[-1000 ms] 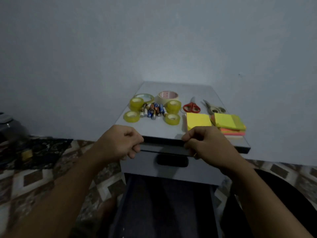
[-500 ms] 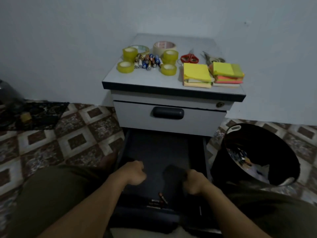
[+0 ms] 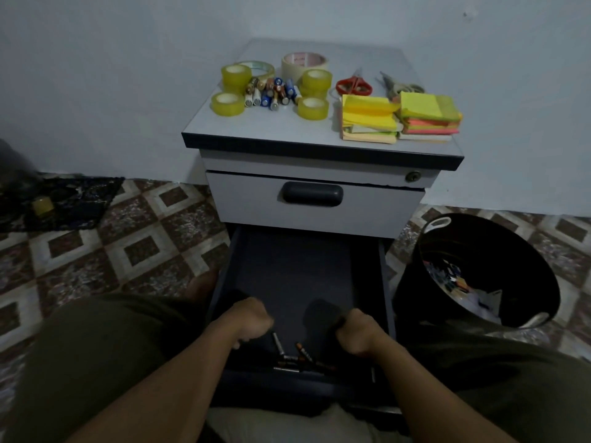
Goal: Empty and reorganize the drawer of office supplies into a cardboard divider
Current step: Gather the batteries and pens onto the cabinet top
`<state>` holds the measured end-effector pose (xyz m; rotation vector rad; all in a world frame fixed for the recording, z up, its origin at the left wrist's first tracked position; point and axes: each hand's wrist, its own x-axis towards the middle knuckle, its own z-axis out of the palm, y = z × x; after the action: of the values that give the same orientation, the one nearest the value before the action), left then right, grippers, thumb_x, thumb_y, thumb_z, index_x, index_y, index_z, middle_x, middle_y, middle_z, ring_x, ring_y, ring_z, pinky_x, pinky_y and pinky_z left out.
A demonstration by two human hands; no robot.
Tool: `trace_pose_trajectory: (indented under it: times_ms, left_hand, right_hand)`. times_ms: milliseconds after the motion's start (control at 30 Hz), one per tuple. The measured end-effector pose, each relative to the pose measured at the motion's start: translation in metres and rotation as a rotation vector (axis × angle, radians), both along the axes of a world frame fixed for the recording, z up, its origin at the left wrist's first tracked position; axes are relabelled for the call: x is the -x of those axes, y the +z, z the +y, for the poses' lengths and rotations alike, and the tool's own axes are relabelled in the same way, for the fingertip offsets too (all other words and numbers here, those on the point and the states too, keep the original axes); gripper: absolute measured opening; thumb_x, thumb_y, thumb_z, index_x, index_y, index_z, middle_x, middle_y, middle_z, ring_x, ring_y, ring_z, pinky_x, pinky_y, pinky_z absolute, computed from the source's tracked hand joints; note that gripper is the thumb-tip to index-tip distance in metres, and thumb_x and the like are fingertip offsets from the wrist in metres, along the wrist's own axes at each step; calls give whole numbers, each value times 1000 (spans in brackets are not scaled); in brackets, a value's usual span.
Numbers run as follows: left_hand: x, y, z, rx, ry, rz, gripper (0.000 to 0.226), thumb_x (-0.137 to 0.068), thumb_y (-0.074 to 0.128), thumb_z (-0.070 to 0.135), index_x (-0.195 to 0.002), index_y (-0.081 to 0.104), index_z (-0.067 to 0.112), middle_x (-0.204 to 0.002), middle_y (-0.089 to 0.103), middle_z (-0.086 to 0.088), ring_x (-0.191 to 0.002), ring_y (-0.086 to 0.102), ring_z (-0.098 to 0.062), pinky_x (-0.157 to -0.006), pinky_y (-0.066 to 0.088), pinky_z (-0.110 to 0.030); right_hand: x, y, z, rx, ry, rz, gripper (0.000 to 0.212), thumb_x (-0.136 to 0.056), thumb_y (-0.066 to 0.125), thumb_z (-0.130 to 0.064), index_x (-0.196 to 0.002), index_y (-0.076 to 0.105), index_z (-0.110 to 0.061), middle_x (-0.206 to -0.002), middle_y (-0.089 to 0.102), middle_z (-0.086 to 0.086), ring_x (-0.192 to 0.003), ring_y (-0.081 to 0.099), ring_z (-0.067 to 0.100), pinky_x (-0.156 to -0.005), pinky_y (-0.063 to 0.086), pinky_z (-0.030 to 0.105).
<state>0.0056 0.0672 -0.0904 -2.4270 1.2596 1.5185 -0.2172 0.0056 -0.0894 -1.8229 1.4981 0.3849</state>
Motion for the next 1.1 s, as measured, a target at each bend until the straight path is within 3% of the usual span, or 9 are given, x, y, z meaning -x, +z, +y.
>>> trace_pose_trajectory:
  times_ms: [100, 233, 433, 533, 633, 733, 833, 967, 1100]
  left_hand:
    - [2, -6, 6, -33, -43, -15, 34, -91, 52, 24, -120, 62, 9, -112, 62, -10, -96, 66, -26, -63, 53, -23]
    - [14, -6, 7, -57, -6, 155, 30, -98, 51, 17, -126, 57, 9, -117, 59, -9, -107, 61, -24, -80, 51, -33]
    - [27, -17, 10, 7, 149, 306, 20, -97, 50, 9, -117, 52, 13, -99, 52, -9, -88, 57, -18, -66, 57, -33]
    - [28, -19, 10, 44, 153, 339, 34, -93, 55, 4, -125, 54, 14, -111, 55, -10, -94, 58, -18, -76, 59, -36]
    - [23, -25, 10, 52, -20, 259, 64, -82, 71, 5, -139, 50, 23, -127, 53, -4, -109, 58, -17, -86, 54, -25]
    - [24, -31, 13, 76, -185, 184, 90, -77, 76, 7, -151, 33, 32, -140, 53, -10, -123, 56, -25, -97, 46, -23]
    - [27, -31, 11, 132, -300, 125, 102, -79, 77, 18, -156, 14, 41, -150, 44, -5, -132, 49, -24, -108, 42, -29]
    - [27, -34, 10, 196, -353, 105, 88, -81, 78, 25, -151, 28, 43, -145, 49, 2, -127, 53, -19, -110, 42, -33]
    - [22, -38, 8, 218, -240, 95, 82, -78, 79, 22, -147, 39, 39, -136, 56, -5, -119, 57, -21, -105, 48, -34]
  right_hand:
    - [1, -2, 5, -58, 51, 92, 41, -95, 44, -17, -130, 56, 1, -135, 57, 18, -122, 56, 32, -96, 45, 28]
    - [-1, -9, 11, -122, 103, 22, 52, -97, 44, -13, -149, 38, -7, -152, 43, 13, -136, 44, 29, -106, 35, 24]
    - [-3, -20, 15, -129, 60, -75, 44, -91, 48, -8, -134, 57, -11, -136, 58, 11, -122, 57, 26, -86, 41, 19]
    - [-8, -23, 20, -104, 70, -134, 39, -89, 56, -12, -128, 63, -17, -129, 63, 5, -115, 60, 20, -82, 42, 16]
    - [-9, -27, 23, -86, 79, -182, 43, -81, 76, -21, -122, 64, -21, -122, 67, 2, -109, 64, 17, -88, 47, 16]
    - [-7, -28, 23, -68, 125, -208, 51, -73, 84, -31, -118, 62, -26, -119, 67, 0, -104, 63, 13, -89, 50, 21]
    - [-8, -27, 22, -34, 219, -174, 60, -77, 81, -34, -130, 53, -26, -125, 62, -2, -111, 60, 14, -85, 40, 15]
    - [-6, -34, 18, 44, 213, -168, 52, -80, 78, -27, -126, 56, -22, -124, 66, 3, -111, 63, 17, -86, 43, 13]
    - [-3, -35, 12, 95, 102, -219, 45, -82, 78, -26, -123, 61, -20, -118, 68, 2, -103, 64, 13, -79, 40, 10]
